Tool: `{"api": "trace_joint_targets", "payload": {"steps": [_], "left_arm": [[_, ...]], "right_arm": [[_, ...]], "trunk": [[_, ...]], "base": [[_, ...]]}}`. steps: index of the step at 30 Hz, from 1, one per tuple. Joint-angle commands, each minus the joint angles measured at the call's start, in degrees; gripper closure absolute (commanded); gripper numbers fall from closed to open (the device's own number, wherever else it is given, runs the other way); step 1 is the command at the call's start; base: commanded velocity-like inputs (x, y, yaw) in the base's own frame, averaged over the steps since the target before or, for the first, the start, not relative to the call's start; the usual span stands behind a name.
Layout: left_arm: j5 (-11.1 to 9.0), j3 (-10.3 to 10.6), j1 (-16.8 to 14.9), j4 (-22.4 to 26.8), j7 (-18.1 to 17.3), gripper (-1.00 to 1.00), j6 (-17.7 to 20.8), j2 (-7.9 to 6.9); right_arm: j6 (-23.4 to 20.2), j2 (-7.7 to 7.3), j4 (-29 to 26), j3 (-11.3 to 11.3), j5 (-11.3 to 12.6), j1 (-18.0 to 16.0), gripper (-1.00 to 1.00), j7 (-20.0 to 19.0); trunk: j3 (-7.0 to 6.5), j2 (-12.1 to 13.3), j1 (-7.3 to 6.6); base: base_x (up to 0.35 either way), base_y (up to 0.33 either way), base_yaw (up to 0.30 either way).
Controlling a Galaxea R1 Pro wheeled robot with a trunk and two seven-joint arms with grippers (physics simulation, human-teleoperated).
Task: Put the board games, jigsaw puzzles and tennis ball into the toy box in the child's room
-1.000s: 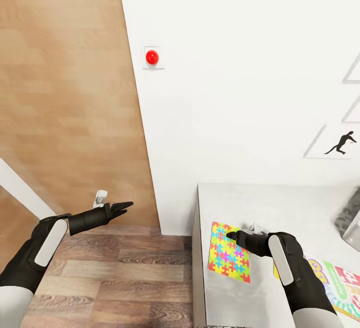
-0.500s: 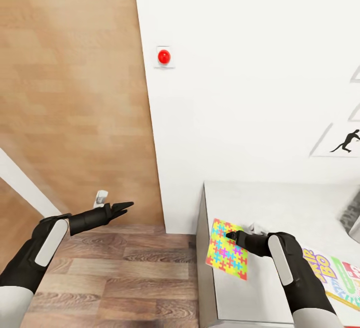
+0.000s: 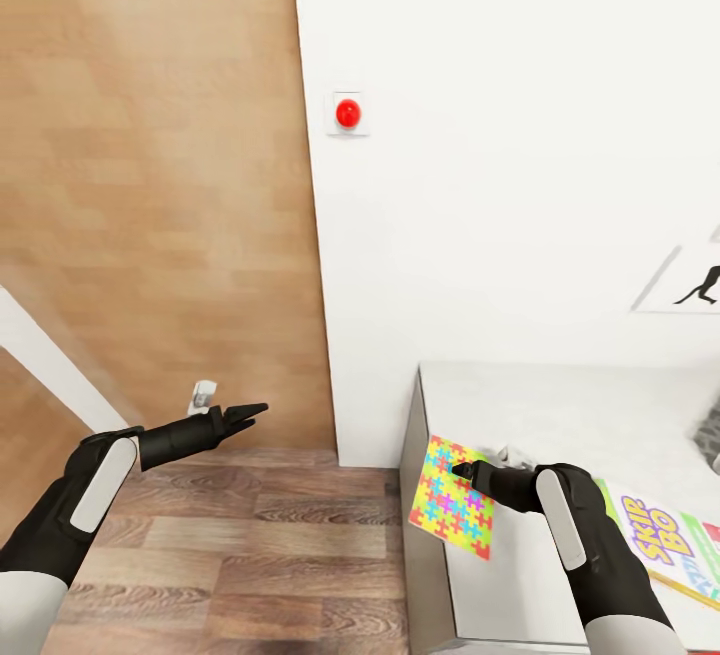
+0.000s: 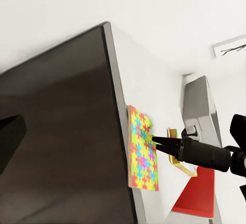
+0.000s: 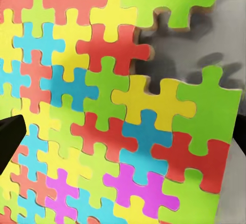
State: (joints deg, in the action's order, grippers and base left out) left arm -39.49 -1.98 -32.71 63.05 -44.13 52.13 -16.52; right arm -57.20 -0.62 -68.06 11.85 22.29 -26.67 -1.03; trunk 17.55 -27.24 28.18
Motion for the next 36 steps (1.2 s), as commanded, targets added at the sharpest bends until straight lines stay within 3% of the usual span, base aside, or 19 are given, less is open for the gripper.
{"api": "trace_joint_targets", "payload": {"steps": [1, 12, 17, 19, 23, 25, 28, 36], "left_arm": [[0.0, 0.0, -0.1, 0.0, -0.2, -1.00, 0.2, 0.00], [0.0, 0.1, 0.0, 0.1, 0.0, -1.00, 0.2, 0.08], [0.1, 0.2, 0.0, 0.1, 0.4, -1.00, 0.3, 1.35], [0.7, 0.5, 0.0, 0.1, 0.8, -1.00, 0.4, 2.20], [3.9, 2.4, -0.1, -0.1, 3.5, -1.00, 0.5, 4.12], [5.6, 3.7, -0.2, -0.4, 5.9, -1.00, 0.6, 6.28], [6.7, 4.7, -0.4, -2.8, 9.4, -1.00, 0.7, 9.20], [7.5, 5.2, -0.7, -9.4, 15.9, -1.00, 0.7, 11.89]], "right_arm": [[-0.3, 0.01, -0.1, 0.1, 0.0, 0.0, -1.00, -0.1], [-0.3, -0.20, -0.1, 0.2, 0.0, 0.0, -1.00, -0.1], [-0.3, -0.48, -0.1, 0.3, 0.0, 0.0, -1.00, -0.1], [-0.3, -0.54, -0.2, 0.3, 0.0, 0.0, -1.00, -0.1], [-0.3, -0.64, -0.5, 0.3, 0.0, 0.0, -1.00, 0.0], [-0.4, -0.69, -0.8, 0.3, -0.1, 0.0, -1.00, 0.0], [-0.6, -0.92, -1.3, 0.3, -0.1, 0.2, -1.00, -0.1], [-2.8, -1.12, -7.9, 0.2, 0.0, 0.9, -1.00, -0.4]], "trunk": [[0.09, -0.1, 0.03], [0.09, -0.1, 0.03], [0.09, -0.1, 0.03], [0.09, -0.1, 0.03], [0.09, -0.1, 0.03], [0.09, -0.1, 0.03], [0.09, -0.1, 0.03], [0.09, -0.1, 0.03]], "base": [[0.000, 0.040, 0.000], [0.000, 0.007, 0.000], [0.000, 0.000, 0.000], [0.000, 0.000, 0.000], [0.000, 0.000, 0.000], [0.000, 0.000, 0.000], [0.000, 0.000, 0.000], [0.000, 0.000, 0.000]]}}
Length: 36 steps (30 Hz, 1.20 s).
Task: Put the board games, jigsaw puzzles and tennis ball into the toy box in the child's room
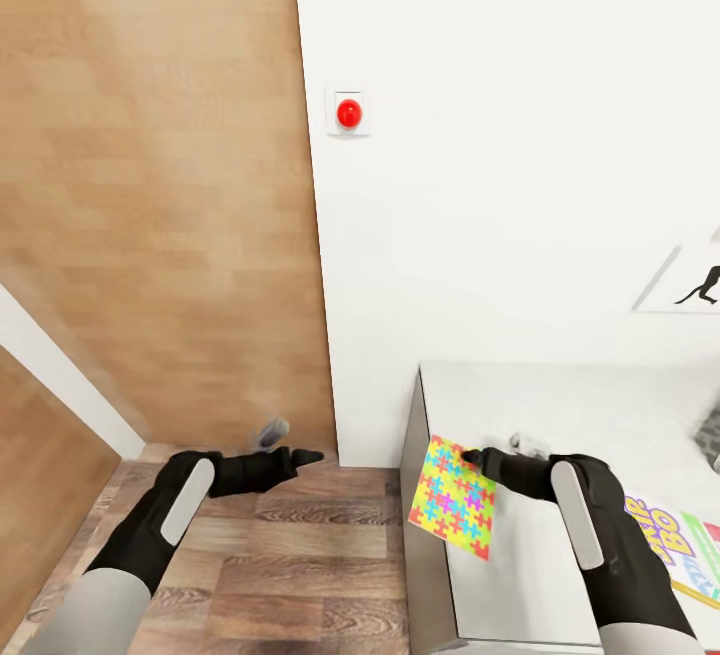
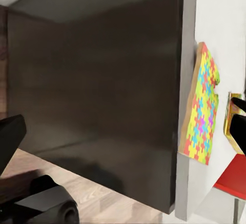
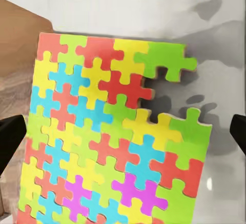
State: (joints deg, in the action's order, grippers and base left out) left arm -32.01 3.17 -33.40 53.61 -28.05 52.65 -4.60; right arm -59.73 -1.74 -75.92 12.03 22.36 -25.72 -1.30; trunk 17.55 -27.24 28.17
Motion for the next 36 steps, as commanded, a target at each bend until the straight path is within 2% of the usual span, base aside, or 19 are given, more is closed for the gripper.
{"api": "trace_joint_targets", "payload": {"steps": [1, 7, 13, 22, 26, 28, 32, 36], "left_arm": [[0.1, 0.1, -0.1, -0.4, 0.2, -1.00, 0.2, 0.34], [0.6, 0.2, -0.1, -1.5, 2.2, -1.00, 0.3, 1.69], [1.9, 0.2, -0.2, -3.1, 6.1, -1.00, 0.4, 3.58], [2.2, 0.2, -0.2, -4.5, 7.0, -1.00, 0.2, 5.90], [2.2, 0.3, -0.2, -5.2, 7.1, -1.00, 0.0, 6.86], [2.2, 0.2, -0.2, -5.9, 7.1, -1.00, -0.1, 7.90], [2.2, 0.2, -0.2, -6.9, 7.1, -1.00, -0.2, 9.27], [2.3, 0.3, -0.2, -7.6, 7.1, -1.00, -0.3, 9.85]], "right_arm": [[-0.3, 0.00, -1.5, 0.0, 0.2, 0.0, -1.00, -0.2], [-0.3, -0.03, -4.6, 0.0, 2.9, -0.1, -1.00, -0.2], [-0.3, -0.09, -5.3, 0.2, 6.9, -0.1, -1.00, -0.2], [-0.3, -0.97, -7.3, 0.6, 8.2, -0.1, -1.00, -0.3], [-0.3, -1.82, -10.1, 1.7, 11.3, 0.6, -1.00, -1.1], [-0.3, -2.48, -11.2, 3.1, 15.4, 1.8, -1.00, -2.1], [-0.3, -3.84, -11.8, 5.2, 20.6, 3.1, -1.00, -3.6], [-0.3, -4.91, -11.9, 6.2, 22.6, 3.5, -1.00, -5.6]], "trunk": [[0.09, -0.1, 0.03], [0.09, -0.1, 0.03], [0.09, -0.1, 0.03], [0.05, -0.1, 0.03], [-0.06, -0.1, 0.03], [-0.15, -0.1, 0.03], [-0.40, -0.1, 0.03], [-0.72, -0.1, 0.03]], "base": [[0.000, 0.000, 0.000], [0.000, 0.000, 0.000], [0.000, 0.000, 0.000], [0.000, 0.000, 0.000], [0.000, 0.000, 0.000], [0.000, 0.000, 0.000], [0.000, 0.000, 0.000], [0.000, 0.000, 0.000]]}}
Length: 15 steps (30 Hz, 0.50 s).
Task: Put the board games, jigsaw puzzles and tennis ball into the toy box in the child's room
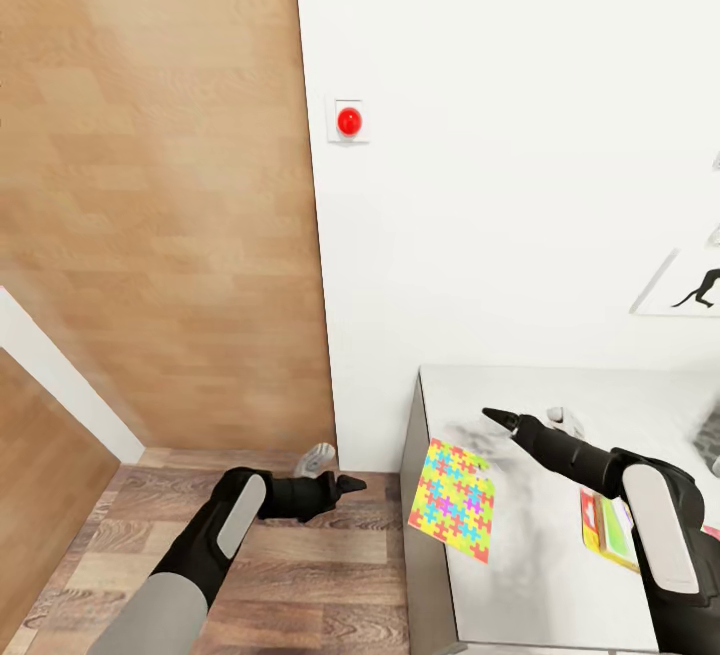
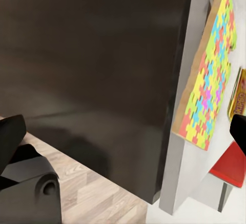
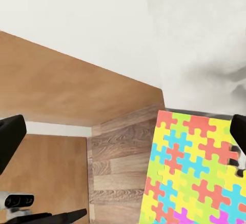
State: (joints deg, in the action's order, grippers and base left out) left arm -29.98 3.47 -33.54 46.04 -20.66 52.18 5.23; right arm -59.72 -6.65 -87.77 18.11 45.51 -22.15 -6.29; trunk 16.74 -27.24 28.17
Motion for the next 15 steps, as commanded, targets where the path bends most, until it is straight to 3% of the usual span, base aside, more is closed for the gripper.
{"api": "trace_joint_targets", "payload": {"steps": [1, 6, 15], "left_arm": [[0.3, -0.1, 0.0, -0.1, -0.3, -1.00, 0.2, 0.08], [0.3, -0.1, 0.0, -0.3, -0.3, -1.00, 0.1, 0.19], [0.2, -0.1, 0.0, -0.3, -0.3, -1.00, 0.0, 0.24]], "right_arm": [[-0.3, -0.17, 0.0, 0.2, -0.4, 0.0, -1.00, -1.5], [-0.3, -0.38, 0.1, 0.5, -0.1, 0.1, -1.00, -4.5], [-0.3, -0.39, 0.1, 0.5, -0.2, 0.1, -1.00, -5.7]], "trunk": [[0.00, -0.1, 0.03], [-0.45, -0.1, 0.03], [-1.09, -0.1, 0.03]], "base": [[0.000, 0.000, 0.000], [0.000, 0.000, 0.000], [0.000, 0.000, 0.000]]}}
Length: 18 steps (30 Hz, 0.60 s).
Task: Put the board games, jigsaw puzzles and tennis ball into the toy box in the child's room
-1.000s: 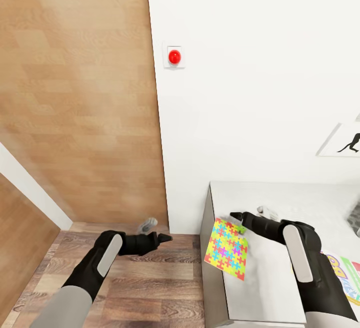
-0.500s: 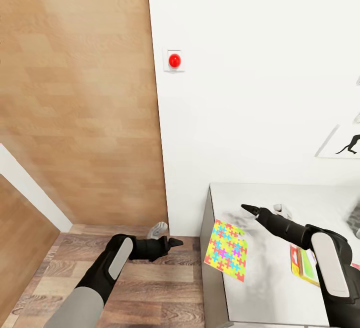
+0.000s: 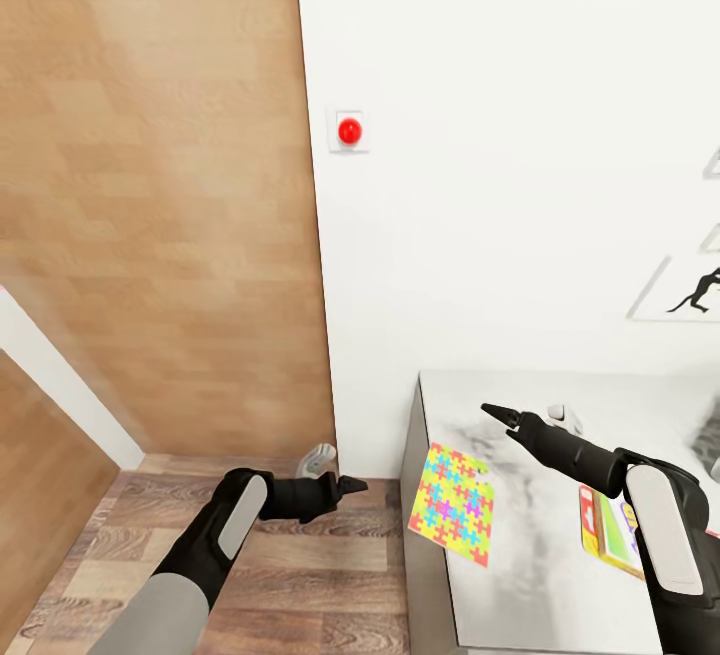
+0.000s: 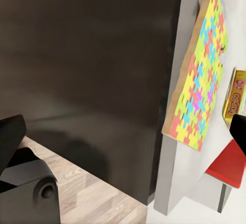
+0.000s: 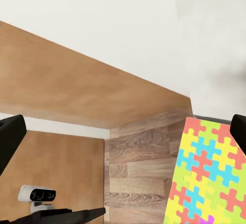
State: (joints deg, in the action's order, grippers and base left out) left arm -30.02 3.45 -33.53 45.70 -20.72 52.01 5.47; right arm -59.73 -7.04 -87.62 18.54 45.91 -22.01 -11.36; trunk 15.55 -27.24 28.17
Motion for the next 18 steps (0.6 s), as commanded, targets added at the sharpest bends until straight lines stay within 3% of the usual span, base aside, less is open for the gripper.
{"api": "trace_joint_targets", "payload": {"steps": [1, 14, 18], "left_arm": [[0.2, 0.0, 0.0, 0.0, -0.3, -1.00, 0.2, 0.02], [0.2, 0.1, 0.0, 0.0, -0.5, -1.00, -0.9, 0.67], [0.2, 0.4, 0.0, 0.0, -0.5, -1.00, -0.9, 0.72]], "right_arm": [[-0.3, 0.01, 0.0, 0.1, -0.6, -0.1, -1.00, -0.6], [-0.3, 0.01, 0.0, 0.1, -0.4, -0.1, -1.00, -0.7], [-0.3, 0.01, 0.0, 0.1, -0.5, -0.1, -1.00, -0.7]], "trunk": [[0.07, -0.1, 0.03], [-0.72, -0.1, 0.03], [-0.93, -0.1, 0.03]], "base": [[0.000, 0.000, 0.000], [0.000, 0.000, 0.000], [0.000, -0.149, 0.000]]}}
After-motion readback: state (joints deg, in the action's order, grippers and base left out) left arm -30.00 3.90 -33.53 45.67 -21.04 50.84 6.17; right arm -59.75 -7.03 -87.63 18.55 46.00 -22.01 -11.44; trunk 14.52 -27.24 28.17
